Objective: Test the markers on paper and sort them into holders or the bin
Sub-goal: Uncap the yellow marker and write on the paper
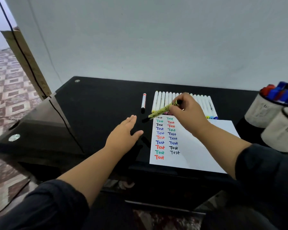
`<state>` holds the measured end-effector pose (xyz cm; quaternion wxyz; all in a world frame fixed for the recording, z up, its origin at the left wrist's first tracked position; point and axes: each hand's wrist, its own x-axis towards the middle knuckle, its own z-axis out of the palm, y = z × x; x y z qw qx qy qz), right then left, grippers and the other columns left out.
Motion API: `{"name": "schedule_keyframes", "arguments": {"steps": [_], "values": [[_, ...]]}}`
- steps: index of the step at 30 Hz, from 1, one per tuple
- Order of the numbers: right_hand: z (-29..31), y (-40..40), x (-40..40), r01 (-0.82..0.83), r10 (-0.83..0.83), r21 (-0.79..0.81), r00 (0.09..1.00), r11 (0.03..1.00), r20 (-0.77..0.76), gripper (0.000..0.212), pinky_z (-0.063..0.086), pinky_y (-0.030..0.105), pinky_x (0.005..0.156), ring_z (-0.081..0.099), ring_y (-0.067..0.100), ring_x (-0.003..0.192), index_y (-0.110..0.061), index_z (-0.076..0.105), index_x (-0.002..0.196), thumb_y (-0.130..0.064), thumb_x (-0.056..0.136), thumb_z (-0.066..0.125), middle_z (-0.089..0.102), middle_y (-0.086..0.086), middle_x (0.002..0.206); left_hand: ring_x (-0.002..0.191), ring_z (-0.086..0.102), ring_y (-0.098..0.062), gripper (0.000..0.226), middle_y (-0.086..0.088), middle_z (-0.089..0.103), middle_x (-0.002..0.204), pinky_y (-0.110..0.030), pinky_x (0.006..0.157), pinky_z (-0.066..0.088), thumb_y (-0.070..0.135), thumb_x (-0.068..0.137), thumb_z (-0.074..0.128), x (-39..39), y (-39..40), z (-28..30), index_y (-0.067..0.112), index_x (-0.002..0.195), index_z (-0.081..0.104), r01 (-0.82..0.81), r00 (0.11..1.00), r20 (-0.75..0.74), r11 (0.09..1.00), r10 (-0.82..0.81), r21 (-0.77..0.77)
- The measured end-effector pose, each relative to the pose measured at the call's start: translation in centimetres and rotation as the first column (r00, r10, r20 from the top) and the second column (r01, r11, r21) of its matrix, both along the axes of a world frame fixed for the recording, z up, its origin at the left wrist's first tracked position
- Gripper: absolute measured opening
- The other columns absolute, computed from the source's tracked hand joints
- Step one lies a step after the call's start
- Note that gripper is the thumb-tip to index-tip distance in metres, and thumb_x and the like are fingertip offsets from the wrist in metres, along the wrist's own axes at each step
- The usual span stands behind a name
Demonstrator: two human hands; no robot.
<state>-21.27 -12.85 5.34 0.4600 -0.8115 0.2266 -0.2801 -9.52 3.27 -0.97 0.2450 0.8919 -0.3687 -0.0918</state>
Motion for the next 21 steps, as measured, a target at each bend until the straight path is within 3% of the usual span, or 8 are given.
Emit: {"name": "schedule_keyframes", "arguments": {"steps": [2,5,8,10,13,18,21], "values": [[0.0,0.6,-0.8,0.002,-0.009,0.152,0.999,0.988,0.045,0.011,0.051,0.034,0.067,0.062,0.024,0.073,-0.013,0.049,0.083,-0.005,0.087,0.057,0.061,0.007,0.077,0.138,0.027,-0.007,0.060,0.012,0.028,0.152,-0.022,0.104,0.027,0.039,0.094,0.051,-1.7,0.1,0.5,0.029,0.147,0.025,-0.024,0.999,-0.043,0.994,0.020,-0.105],[0.1,1.4,-1.9,0.043,-0.062,0.259,0.996,0.965,0.067,0.007,0.043,0.020,0.057,0.057,0.010,0.062,-0.010,0.050,0.084,-0.005,0.088,0.053,0.058,0.006,0.075,0.126,0.043,-0.008,0.048,0.009,0.046,0.141,-0.015,0.090,0.030,0.037,0.093,0.054,-4.0,0.2,1.0,0.030,0.140,0.043,-0.051,0.992,-0.123,0.982,0.029,-0.182],[-0.2,1.8,-2.6,0.107,-0.159,0.394,0.982,0.913,0.104,0.010,0.037,0.019,0.054,0.048,0.009,0.057,-0.012,0.052,0.080,-0.008,0.089,0.051,0.053,0.004,0.068,0.102,0.052,-0.003,0.040,0.009,0.058,0.126,-0.009,0.072,0.038,0.034,0.092,0.057,-5.7,0.3,1.1,0.030,0.132,0.053,-0.079,0.972,-0.234,0.966,0.020,-0.247],[-0.6,2.0,-2.9,0.155,-0.225,0.467,0.969,0.871,0.098,0.013,0.035,0.022,0.056,0.043,0.011,0.058,-0.014,0.053,0.078,-0.013,0.091,0.051,0.050,0.002,0.064,0.093,0.055,-0.001,0.039,0.012,0.063,0.118,-0.012,0.070,0.044,0.034,0.090,0.060,-6.6,0.4,1.2,0.030,0.129,0.056,-0.104,0.936,-0.352,0.954,-0.001,-0.280],[-1.5,2.5,-3.3,0.191,-0.278,0.539,0.957,0.820,0.083,0.014,0.032,0.023,0.053,0.036,0.012,0.057,-0.012,0.055,0.079,-0.017,0.092,0.051,0.045,0.000,0.061,0.090,0.065,-0.011,0.039,0.017,0.066,0.098,-0.029,0.075,0.053,0.034,0.088,0.064,-7.7,0.5,1.0,0.032,0.126,0.058,-0.115,0.896,-0.444,0.950,-0.027,-0.289],[-3.2,3.5,-4.2,0.197,-0.287,0.601,0.956,0.774,0.056,0.017,0.030,0.023,0.050,0.036,0.012,0.053,-0.012,0.058,0.080,-0.021,0.092,0.050,0.045,-0.002,0.056,0.055,0.051,-0.002,0.034,0.015,0.066,0.084,-0.015,0.048,0.037,0.038,0.088,0.062,-8.4,0.7,0.2,0.038,0.123,0.060,-0.115,0.901,-0.433,0.957,-0.013,-0.267],[-4.6,4.4,-4.4,0.194,-0.192,0.522,0.980,0.831,-0.059,0.026,0.035,0.025,0.055,0.043,0.011,0.055,-0.013,0.061,0.079,-0.032,0.094,0.052,0.052,-0.002,0.056,0.055,0.049,-0.003,0.028,0.011,0.067,0.087,-0.016,0.050,0.037,0.036,0.089,0.061,-8.6,0.7,-0.2,0.041,0.117,0.063,-0.089,0.922,-0.387,0.963,-0.017,-0.255]]}}
